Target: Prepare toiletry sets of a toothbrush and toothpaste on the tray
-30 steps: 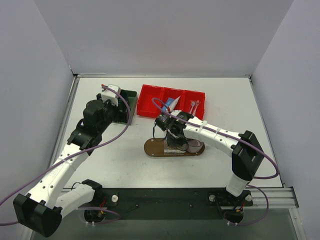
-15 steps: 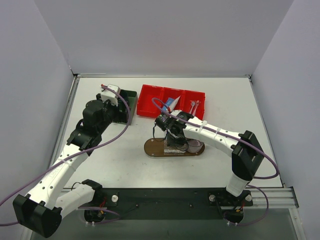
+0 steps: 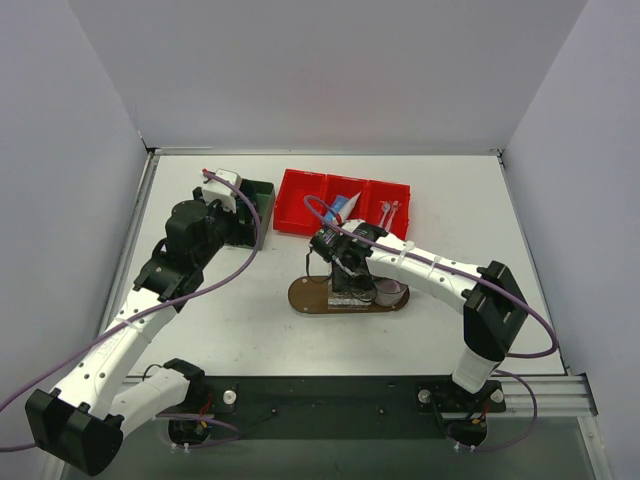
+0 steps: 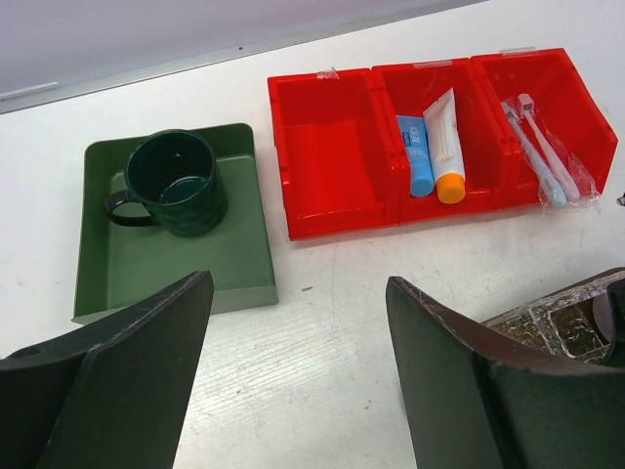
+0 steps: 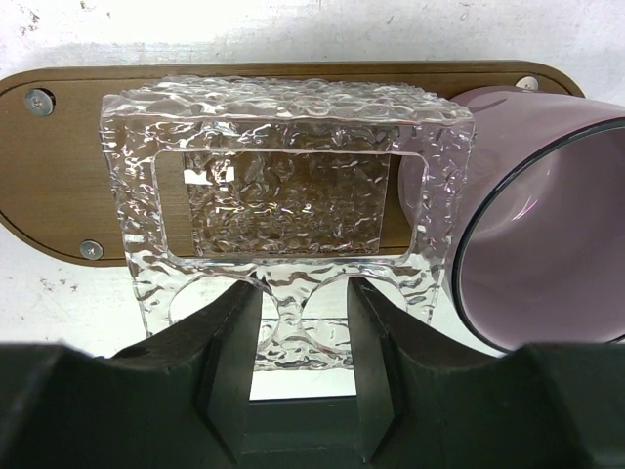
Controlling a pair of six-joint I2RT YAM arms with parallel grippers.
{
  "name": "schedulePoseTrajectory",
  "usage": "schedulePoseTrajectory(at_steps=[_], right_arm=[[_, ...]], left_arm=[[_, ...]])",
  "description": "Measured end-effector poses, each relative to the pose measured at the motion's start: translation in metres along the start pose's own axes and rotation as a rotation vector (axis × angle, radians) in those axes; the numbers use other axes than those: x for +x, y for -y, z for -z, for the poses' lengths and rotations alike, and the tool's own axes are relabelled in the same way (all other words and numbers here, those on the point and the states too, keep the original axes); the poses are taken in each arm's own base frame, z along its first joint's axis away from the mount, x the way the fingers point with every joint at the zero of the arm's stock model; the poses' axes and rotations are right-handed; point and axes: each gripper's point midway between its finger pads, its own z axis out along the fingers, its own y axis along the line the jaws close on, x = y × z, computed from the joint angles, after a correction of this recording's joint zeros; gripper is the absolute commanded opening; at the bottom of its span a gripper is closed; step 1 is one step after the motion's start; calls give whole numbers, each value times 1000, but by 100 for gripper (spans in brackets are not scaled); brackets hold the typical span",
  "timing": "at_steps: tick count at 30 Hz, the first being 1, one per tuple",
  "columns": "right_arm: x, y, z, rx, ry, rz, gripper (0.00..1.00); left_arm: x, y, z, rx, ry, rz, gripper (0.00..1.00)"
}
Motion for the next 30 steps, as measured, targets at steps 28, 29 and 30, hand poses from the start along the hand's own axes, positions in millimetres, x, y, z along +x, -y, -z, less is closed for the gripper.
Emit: schedulePoseTrajectory(at_steps=[28,29,30], right_arm=[[-40,-11,57,-182,174,-81,42],[-42,-9,62,-199,188,-88,42],[-43,-6,67,-216,202,-94,42]], left_arm=[[21,-23,-18,-60,-74,-10,82],[24,-27,-20,-70,-85,-7,82],[27,-32,-23,-80,-96,-3,82]])
